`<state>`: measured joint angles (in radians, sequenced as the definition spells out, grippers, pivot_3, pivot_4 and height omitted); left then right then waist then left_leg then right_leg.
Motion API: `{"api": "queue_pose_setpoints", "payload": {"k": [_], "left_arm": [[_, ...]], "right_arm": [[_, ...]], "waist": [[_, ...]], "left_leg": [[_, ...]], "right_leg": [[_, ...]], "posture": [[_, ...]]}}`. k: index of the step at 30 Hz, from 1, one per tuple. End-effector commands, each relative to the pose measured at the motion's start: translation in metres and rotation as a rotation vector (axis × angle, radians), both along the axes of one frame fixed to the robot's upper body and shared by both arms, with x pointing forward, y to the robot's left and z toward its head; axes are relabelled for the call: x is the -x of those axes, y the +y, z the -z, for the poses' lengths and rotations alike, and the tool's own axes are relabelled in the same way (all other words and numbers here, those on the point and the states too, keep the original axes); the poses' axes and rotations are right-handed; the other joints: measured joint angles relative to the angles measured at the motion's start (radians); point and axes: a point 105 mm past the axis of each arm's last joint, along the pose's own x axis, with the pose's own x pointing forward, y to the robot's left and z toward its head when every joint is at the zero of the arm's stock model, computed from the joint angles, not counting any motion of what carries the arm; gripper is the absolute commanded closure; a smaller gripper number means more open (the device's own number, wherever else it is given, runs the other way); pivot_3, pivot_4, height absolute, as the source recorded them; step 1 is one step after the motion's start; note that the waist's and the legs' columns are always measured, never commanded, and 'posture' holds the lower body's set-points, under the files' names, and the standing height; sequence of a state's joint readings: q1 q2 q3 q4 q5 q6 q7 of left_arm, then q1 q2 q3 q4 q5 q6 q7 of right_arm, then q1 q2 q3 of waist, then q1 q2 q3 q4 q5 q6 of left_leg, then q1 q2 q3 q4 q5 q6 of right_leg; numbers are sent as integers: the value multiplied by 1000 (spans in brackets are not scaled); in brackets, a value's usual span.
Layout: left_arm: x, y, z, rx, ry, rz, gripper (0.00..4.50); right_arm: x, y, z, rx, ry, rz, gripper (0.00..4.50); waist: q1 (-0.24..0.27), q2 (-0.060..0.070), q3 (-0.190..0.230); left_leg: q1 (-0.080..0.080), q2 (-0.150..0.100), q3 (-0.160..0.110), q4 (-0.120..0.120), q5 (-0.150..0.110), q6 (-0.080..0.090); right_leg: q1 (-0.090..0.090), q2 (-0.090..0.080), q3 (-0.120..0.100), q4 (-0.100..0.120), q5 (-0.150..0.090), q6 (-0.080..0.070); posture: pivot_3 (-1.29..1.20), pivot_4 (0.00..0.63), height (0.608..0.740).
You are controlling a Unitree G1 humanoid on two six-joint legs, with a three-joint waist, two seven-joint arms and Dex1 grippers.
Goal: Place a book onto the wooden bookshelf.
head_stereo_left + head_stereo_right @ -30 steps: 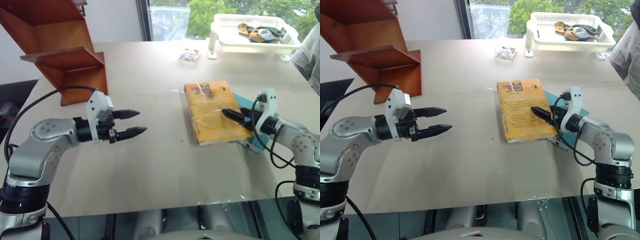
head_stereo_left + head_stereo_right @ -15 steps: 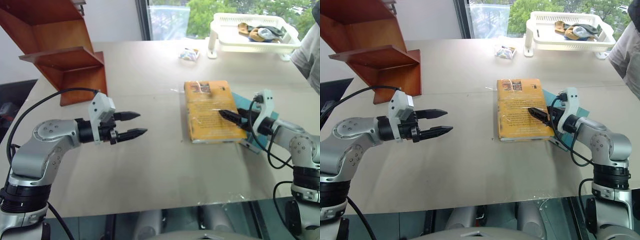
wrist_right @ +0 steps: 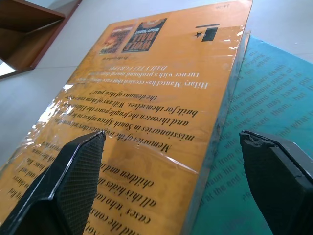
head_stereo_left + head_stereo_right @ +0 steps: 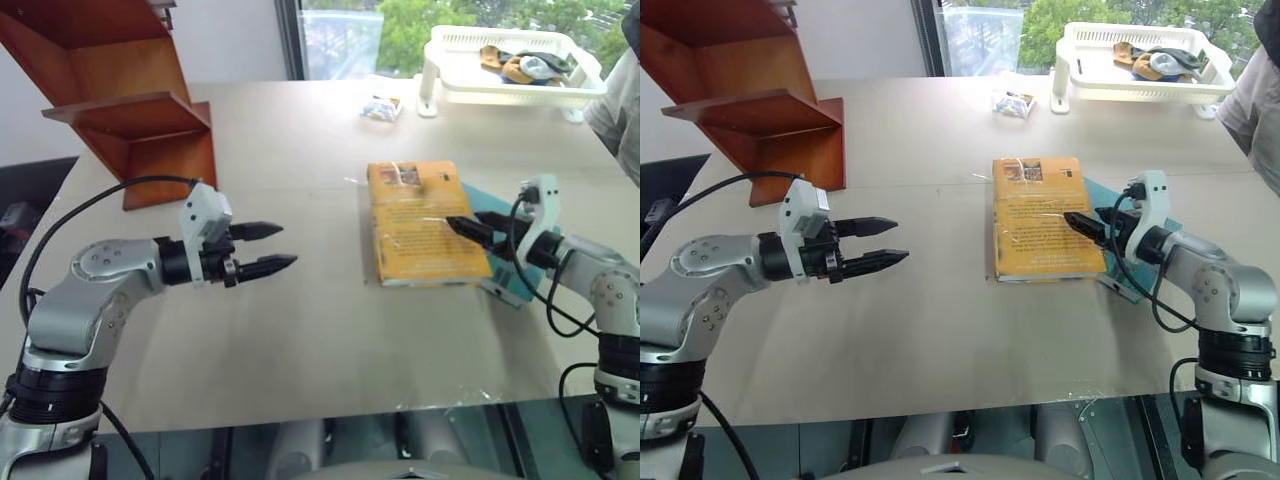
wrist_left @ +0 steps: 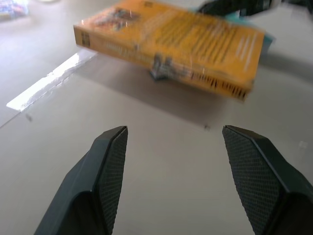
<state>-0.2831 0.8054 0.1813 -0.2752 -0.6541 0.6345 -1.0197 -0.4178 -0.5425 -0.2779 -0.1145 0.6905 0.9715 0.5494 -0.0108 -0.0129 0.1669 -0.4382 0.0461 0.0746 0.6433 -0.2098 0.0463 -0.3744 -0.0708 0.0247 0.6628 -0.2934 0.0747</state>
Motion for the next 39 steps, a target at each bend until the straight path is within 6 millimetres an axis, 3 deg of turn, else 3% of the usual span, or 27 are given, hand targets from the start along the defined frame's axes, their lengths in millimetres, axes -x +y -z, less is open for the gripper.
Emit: {"api": "queue_pose_setpoints", "payload": {"k": [1, 4, 8, 11, 14, 18, 22, 26, 29, 32, 39], "left_arm": [[-9, 7, -7, 153, 35, -47, 1257], [-14, 7, 1, 237, 107, -61, 1257], [-28, -4, 18, 297, 217, -87, 1257], [-39, -14, 28, 361, 284, -95, 1257], [-46, -25, 39, 418, 402, -85, 1257], [-49, -50, 38, 581, 658, -1, 1257], [-52, -72, 36, 637, 773, 56, 1257], [-61, -85, 32, 705, 846, 84, 1257], [-70, -93, 53, 667, 929, 39, 1257], [-74, -99, 61, 641, 973, 43, 1257], [-88, -116, 58, 646, 991, 77, 1257]], "right_arm": [[15, -7, -22, -8, -79, -34, 0], [26, -14, -26, -14, -89, -52, 0], [42, -29, -46, -40, -199, -68, 0], [65, -36, -64, -65, -340, -112, 0], [89, -47, -63, -19, -384, -131, 0], [123, -54, -75, -9, -473, -182, 0], [146, -54, -85, 3, -490, -254, 0], [153, -50, -87, 10, -489, -265, 0], [155, -47, -92, -30, -534, -241, 0], [157, -47, -95, -39, -554, -223, 0], [164, -49, -93, -32, -540, -206, 0]], "waist": [[0, 0, 0], [-3, 0, 0], [2, 0, 0], [8, -1, 0], [14, -1, 0], [18, -1, 0], [9, -1, 0], [-2, -2, 0], [0, -2, 0], [0, -2, 0], [8, -4, 1]], "left_leg": [[0, 0, 0, 0, 0, 0], [0, -1, 0, 0, 0, 0], [0, -2, -1, 0, 0, 0], [0, -3, -2, 1, 0, 0], [0, -4, -3, 2, 0, 0], [-1, -4, -3, 3, 0, 0], [0, -4, -5, 5, 0, 0], [2, -4, -6, 6, 0, 0], [3, -5, -6, 5, 0, 0], [3, -5, -7, 5, 0, 0], [2, -5, -8, 5, 0, 0]], "right_leg": [[0, 0, 0, 0, 0, 0], [0, 0, 0, 0, 0, 0], [0, 0, 0, 0, 0, 0], [1, 0, -1, 0, 0, 0], [2, 0, -1, 0, 0, 1], [2, 0, -2, 0, 0, 1], [4, 0, -2, 1, 0, 2], [6, 0, -3, 1, 0, 2], [7, 1, -3, 1, 0, 2], [8, 0, -3, 0, 0, 2], [8, 0, -5, -1, 0, 2]], "posture": [[0, 150, 740], [0, 150, 740], [0, 150, 740], [0, 150, 740], [0, 150, 740], [0, 150, 740], [0, 150, 740], [0, 150, 740], [0, 150, 740], [0, 150, 740], [0, 150, 740]]}}
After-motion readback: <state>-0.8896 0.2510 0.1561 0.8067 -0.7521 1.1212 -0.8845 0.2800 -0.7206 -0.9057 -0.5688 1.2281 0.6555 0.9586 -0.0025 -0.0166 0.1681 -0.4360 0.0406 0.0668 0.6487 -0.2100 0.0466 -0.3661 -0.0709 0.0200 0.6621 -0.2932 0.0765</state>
